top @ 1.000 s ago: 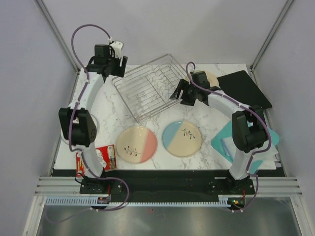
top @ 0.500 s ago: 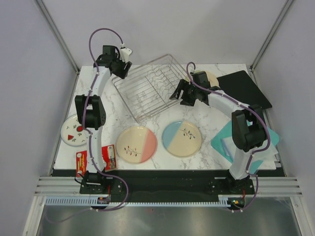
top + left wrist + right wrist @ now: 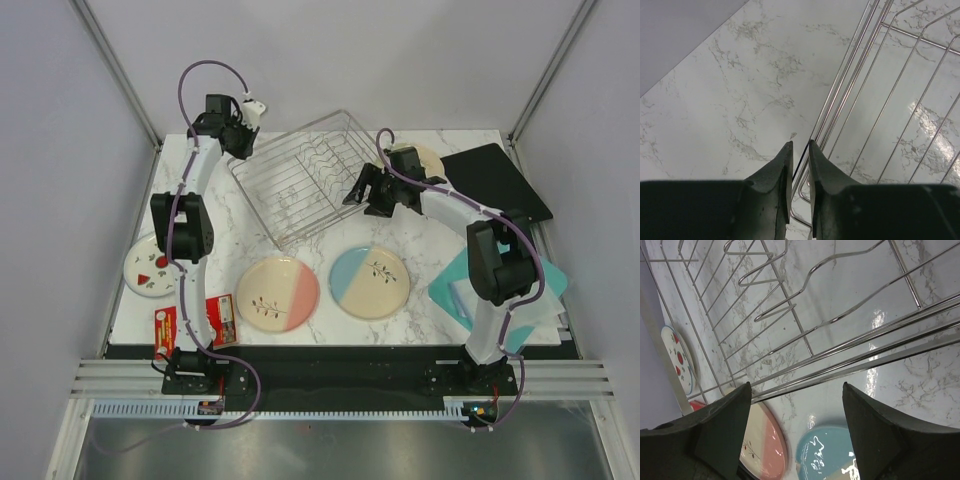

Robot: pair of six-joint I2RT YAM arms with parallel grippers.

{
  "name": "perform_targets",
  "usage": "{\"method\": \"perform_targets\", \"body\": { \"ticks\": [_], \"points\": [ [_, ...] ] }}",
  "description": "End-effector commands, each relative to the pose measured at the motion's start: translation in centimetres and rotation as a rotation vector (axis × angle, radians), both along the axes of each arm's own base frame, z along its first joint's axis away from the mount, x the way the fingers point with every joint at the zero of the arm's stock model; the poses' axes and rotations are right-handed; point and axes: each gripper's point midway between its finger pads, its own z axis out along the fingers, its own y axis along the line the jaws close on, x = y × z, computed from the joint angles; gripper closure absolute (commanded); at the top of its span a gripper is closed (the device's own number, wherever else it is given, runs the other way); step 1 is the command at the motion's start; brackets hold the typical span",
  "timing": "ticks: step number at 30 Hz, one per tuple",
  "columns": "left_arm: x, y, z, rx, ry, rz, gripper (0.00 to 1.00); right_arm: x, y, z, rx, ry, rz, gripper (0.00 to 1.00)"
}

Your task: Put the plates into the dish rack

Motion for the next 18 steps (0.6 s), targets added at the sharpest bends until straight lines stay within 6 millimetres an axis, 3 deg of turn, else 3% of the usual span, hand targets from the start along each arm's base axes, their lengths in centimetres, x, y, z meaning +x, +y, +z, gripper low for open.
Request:
{"method": "perform_targets", "body": {
  "ticks": [1,5,6,10,14,18],
  "points": [
    [-1.2,1.8,1.2,-0.024,0.021,0.061,0.78,1.4,0.9,1.5,0.047,-0.067,0.029,0.2],
    [-3.2,3.0,2.0,-0.055,0.048,0.102,0.78,2.1,1.5,2.2,0.074,-0.09,0.04,0.2],
    [-3.6,4.5,2.2,-0.063,0.051,0.128,0.79,2.3,1.7,2.3,0.078,-0.092,0.039,0.2],
    [-6.6,3.9,2.2,-0.101,0.097,0.116,0.85,2.6,2.2,2.6,0.078,-0.105,0.044,0.22],
    [-8.3,3.5,2.0,-0.14,0.137,0.144,0.89,2.6,2.2,2.8,0.07,-0.112,0.04,0.28],
    [-8.7,3.0,2.6,-0.182,0.145,0.162,0.92,3.1,2.7,3.5,0.054,-0.154,0.067,0.46]
  ]
}}
